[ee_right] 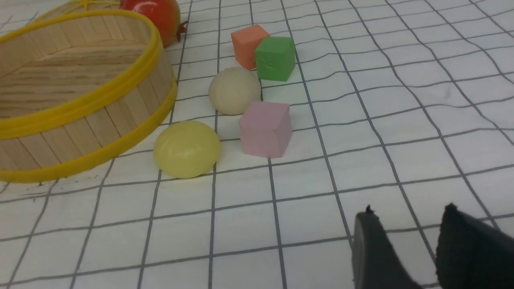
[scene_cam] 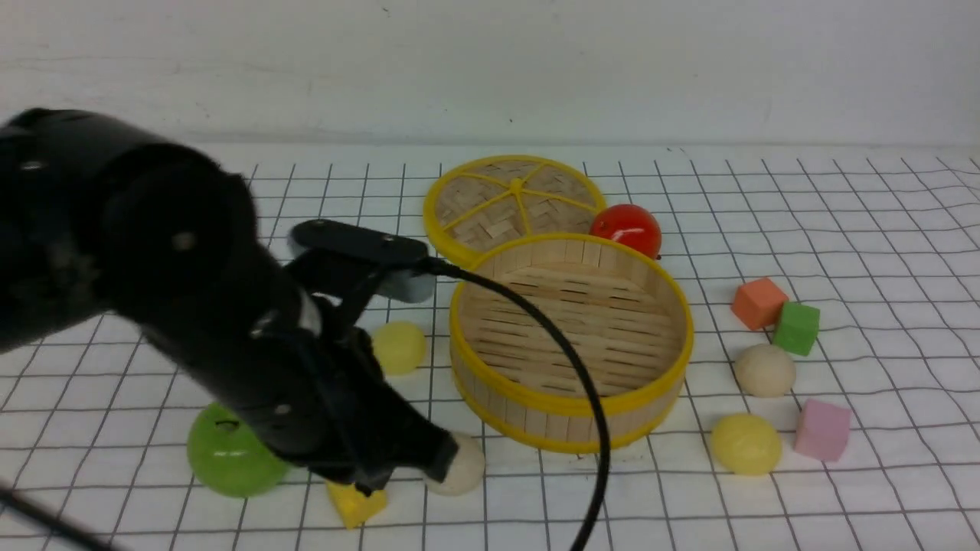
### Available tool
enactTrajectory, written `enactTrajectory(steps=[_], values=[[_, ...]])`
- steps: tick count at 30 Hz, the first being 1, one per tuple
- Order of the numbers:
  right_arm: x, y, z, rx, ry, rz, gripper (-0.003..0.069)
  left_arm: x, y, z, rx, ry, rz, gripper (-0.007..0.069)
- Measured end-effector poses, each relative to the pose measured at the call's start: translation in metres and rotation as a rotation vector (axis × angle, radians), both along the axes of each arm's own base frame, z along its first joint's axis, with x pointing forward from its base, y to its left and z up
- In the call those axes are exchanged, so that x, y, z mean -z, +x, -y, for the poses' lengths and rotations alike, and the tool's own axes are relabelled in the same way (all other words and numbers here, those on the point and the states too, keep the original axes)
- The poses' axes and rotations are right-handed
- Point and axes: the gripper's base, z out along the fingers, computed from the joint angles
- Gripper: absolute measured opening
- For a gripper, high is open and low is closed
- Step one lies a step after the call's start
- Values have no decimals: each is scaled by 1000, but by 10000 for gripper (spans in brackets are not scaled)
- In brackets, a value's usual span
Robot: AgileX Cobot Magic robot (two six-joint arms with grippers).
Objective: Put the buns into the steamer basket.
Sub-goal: Use the left arm to grab a steamed stuffed bun
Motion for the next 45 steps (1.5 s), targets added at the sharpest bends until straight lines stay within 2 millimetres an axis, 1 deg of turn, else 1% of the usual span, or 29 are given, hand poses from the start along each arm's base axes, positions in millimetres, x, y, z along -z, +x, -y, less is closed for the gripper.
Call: enactTrajectory(steps=[1,2,4,7,10,11,12,14,15,18,20,23,28,31,34,38,40,41,44,45], values=[[0,0,0,0,0,0,241,6,8,5,9,15,-11,-13],[0,0,0,0,0,0,241,8,10,8,11,19,-14,-13],[0,0,0,0,0,0,241,27,27,20,63,54,-30,-13],[0,0,0,0,0,0,241,40,38,30,136,61,-25,-13],[0,0,0,0,0,0,241,49,46,38,179,67,-27,5],[0,0,0,0,0,0,241,51,49,40,188,67,-25,23],[0,0,0,0,0,0,241,55,53,43,194,68,-25,64],[0,0,0,0,0,0,241,58,56,46,196,67,-18,107],[0,0,0,0,0,0,241,60,59,47,199,68,-9,148],[0,0,0,0,0,0,241,67,65,49,206,84,12,242],[0,0,0,0,0,0,241,73,68,48,203,96,18,288],[0,0,0,0,0,0,241,81,76,45,167,96,13,313],[0,0,0,0,0,0,241,86,83,44,151,86,36,316],[0,0,0,0,0,0,241,90,85,46,150,82,46,315],[0,0,0,0,0,0,241,100,87,47,156,102,34,311],[0,0,0,0,0,0,241,104,88,47,146,107,25,265],[0,0,0,0,0,0,241,103,89,47,141,104,27,190],[0,0,0,0,0,0,241,103,89,47,141,104,27,182],[0,0,0,0,0,0,241,95,89,48,138,117,-3,14],[0,0,0,0,0,0,241,91,89,48,139,118,-7,0]])
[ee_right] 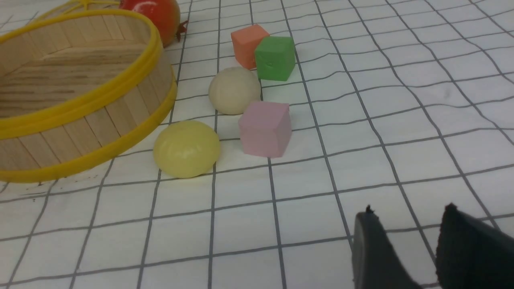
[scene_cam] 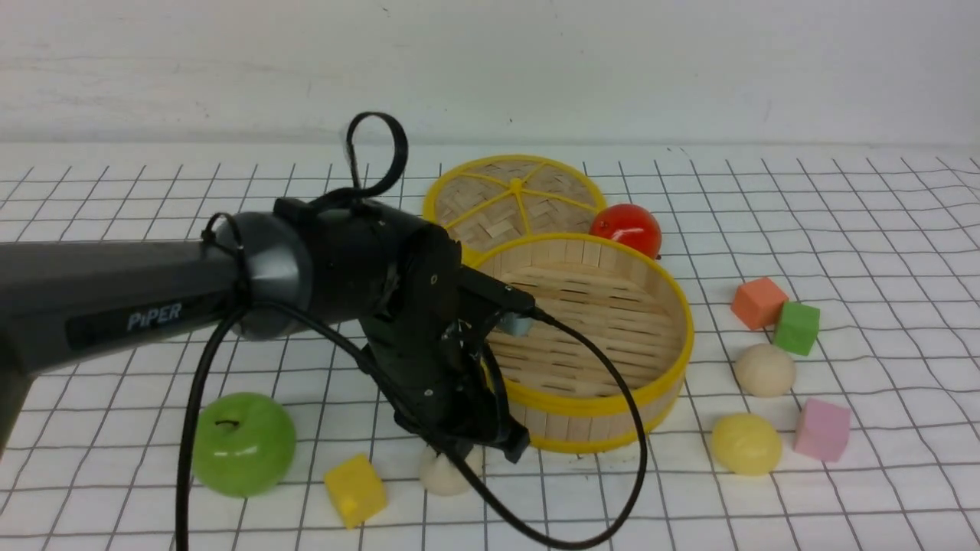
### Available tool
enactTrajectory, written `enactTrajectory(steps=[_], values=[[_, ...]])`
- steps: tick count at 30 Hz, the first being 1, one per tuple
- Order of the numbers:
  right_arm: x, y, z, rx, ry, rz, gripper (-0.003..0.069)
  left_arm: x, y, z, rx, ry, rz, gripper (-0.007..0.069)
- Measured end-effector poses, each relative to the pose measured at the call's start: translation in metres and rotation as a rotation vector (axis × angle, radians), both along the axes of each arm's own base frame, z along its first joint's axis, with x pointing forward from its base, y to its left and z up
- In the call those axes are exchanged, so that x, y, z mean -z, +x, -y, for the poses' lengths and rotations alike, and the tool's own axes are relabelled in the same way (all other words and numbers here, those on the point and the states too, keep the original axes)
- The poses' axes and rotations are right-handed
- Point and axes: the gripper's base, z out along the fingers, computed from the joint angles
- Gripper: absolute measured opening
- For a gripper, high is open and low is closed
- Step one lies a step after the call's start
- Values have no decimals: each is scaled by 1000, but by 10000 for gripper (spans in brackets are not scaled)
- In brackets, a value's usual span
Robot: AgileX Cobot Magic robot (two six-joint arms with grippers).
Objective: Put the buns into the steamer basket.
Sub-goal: Use the left arm to grab a steamed stuffed bun, then use the left arm to put the steamed stuffed bun into the steamer
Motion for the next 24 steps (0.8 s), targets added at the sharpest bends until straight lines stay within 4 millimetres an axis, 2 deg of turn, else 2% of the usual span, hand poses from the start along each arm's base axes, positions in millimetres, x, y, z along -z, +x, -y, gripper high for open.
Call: enactTrajectory(steps=[4,8,9,10,11,14,16,19,21,24], values=[[0,0,0,0,0,0,241,-31,-2,0,-5,-20,-4,-8],[0,0,0,0,0,0,241,-90,2,7,-3,-143,108,-8],[0,0,0,0,0,0,241,-90,2,7,-1,-143,110,-8],[0,0,0,0,0,0,241,-105,7,11,12,-183,169,-8],[0,0,0,0,0,0,241,-109,13,15,20,-202,203,-8],[0,0,0,0,0,0,241,-103,26,24,37,-215,234,-8],[0,0,0,0,0,0,241,-85,39,33,48,-206,235,-6],[0,0,0,0,0,0,241,-46,55,44,53,-165,183,23],[0,0,0,0,0,0,241,-28,62,48,58,-131,152,73],[0,0,0,0,0,0,241,-20,64,49,48,-117,134,179]])
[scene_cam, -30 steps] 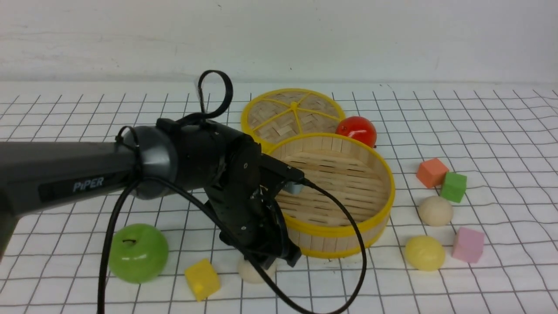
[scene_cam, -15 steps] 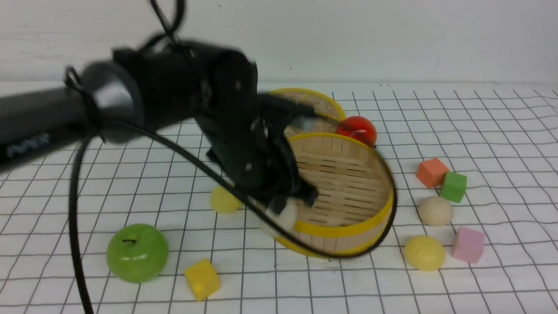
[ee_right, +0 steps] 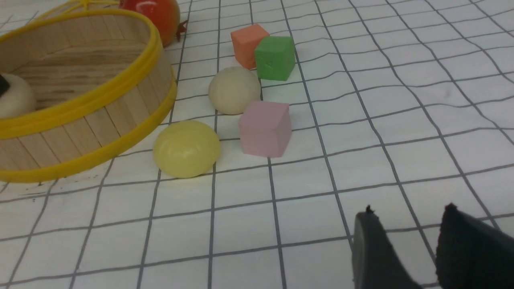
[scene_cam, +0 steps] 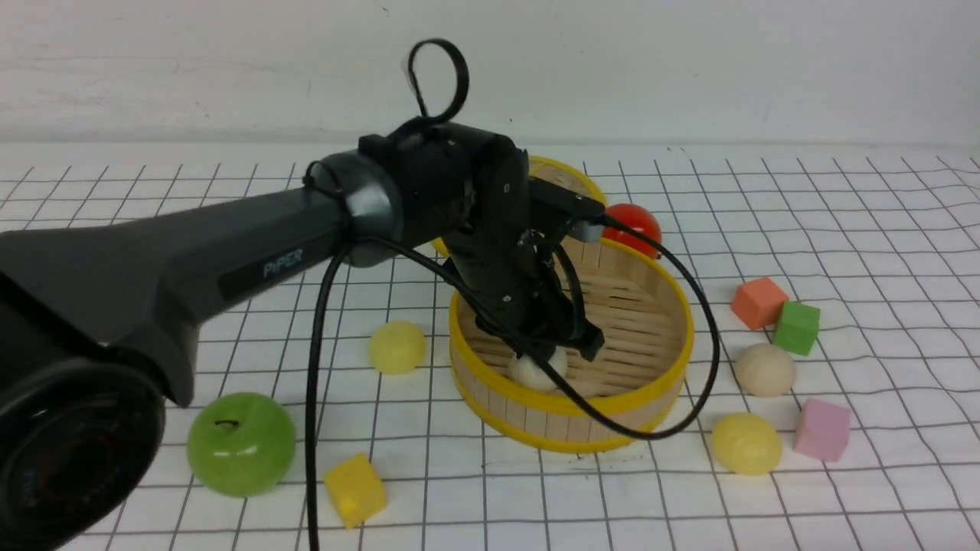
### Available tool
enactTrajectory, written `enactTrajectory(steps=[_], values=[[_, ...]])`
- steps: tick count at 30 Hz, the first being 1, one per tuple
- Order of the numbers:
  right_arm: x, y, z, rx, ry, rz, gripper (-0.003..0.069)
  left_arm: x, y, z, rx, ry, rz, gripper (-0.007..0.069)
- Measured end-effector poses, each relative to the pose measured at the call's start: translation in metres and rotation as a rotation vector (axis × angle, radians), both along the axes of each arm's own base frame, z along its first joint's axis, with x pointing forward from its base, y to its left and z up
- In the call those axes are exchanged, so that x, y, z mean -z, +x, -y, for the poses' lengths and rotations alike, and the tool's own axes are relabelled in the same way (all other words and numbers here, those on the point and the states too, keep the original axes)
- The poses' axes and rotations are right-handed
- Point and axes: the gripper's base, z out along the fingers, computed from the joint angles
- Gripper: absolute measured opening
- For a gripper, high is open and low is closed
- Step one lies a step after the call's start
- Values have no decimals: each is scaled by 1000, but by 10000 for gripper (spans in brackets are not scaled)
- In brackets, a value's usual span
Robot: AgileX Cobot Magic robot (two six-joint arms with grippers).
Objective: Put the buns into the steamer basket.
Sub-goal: Use the left arm to put the steamed stuffed bun into the steamer, then use the left arm to grab a steamed stuffed bun
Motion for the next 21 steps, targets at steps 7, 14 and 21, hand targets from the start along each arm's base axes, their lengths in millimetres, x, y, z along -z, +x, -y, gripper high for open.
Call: enactTrajectory(steps=[7,14,21], values=[[0,0,0,0,0,0,241,-44,-15,-11,-31,2,-13,446],[0,0,0,0,0,0,241,-123,-32,-71,-133,73,68,422],[0,0,0,0,0,0,241,-68,13,-114,-245,109,-102,262]])
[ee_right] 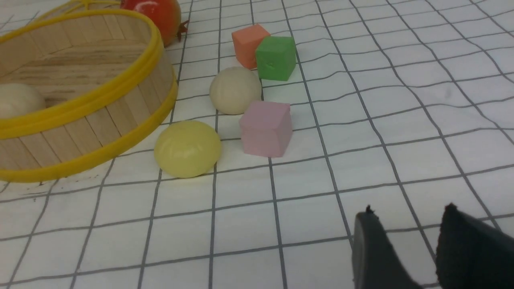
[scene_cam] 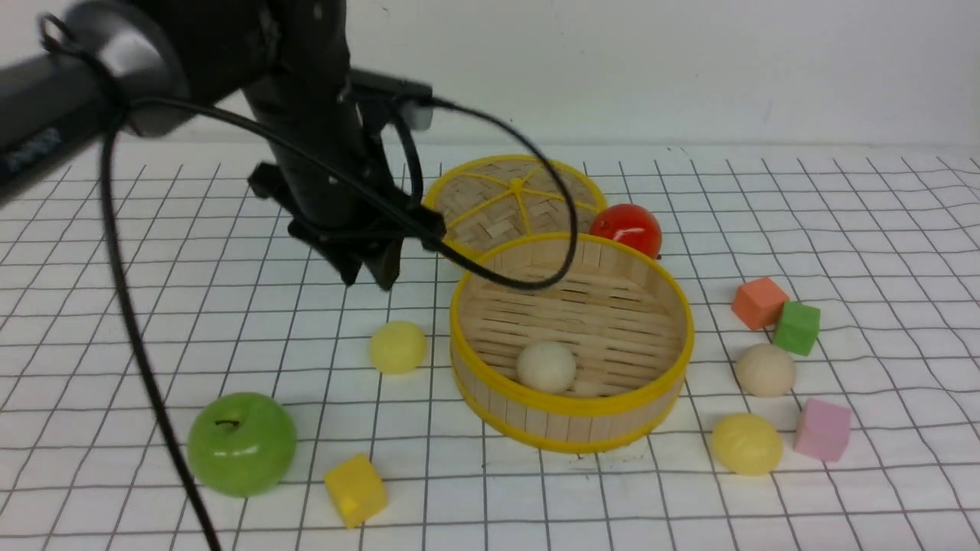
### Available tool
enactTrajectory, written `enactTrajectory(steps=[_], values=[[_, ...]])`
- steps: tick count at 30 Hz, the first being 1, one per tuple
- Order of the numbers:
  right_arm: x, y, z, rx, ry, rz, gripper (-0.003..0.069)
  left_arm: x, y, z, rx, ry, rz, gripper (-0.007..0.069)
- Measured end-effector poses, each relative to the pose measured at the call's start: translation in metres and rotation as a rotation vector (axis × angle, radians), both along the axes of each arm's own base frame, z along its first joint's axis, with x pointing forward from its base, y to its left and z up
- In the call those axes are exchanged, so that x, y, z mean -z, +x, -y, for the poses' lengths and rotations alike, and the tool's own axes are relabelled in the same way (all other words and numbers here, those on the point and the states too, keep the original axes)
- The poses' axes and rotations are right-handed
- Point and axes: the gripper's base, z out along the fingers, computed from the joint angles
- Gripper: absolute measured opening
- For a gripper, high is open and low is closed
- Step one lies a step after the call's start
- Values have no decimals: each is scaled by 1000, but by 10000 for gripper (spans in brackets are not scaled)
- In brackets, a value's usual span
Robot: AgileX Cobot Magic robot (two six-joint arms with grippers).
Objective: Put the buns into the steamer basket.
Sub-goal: Use the left arm to grab a steamed stuffed bun
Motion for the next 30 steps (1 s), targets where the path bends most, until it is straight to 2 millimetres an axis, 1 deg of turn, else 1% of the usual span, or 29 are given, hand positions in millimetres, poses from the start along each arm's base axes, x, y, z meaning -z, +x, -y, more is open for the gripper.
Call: enactTrajectory(steps=[2,5,6,10,14,19,24,26,30], values=[[0,0,0,0,0,0,241,22,9,2,26,21,-28,255],[0,0,0,0,0,0,241,42,18,4,51,41,-30,253],[0,0,0,0,0,0,241,43,19,4,54,42,-28,252],[0,0,0,0,0,0,241,62,28,6,65,66,-10,251],[0,0,0,0,0,0,241,73,32,8,65,66,-18,253],[0,0,0,0,0,0,241,83,34,9,65,66,-32,269],[0,0,0,0,0,0,241,99,40,11,65,64,-28,273],[0,0,0,0,0,0,241,102,42,12,65,62,-18,273],[0,0,0,0,0,0,241,101,44,13,65,53,6,273]])
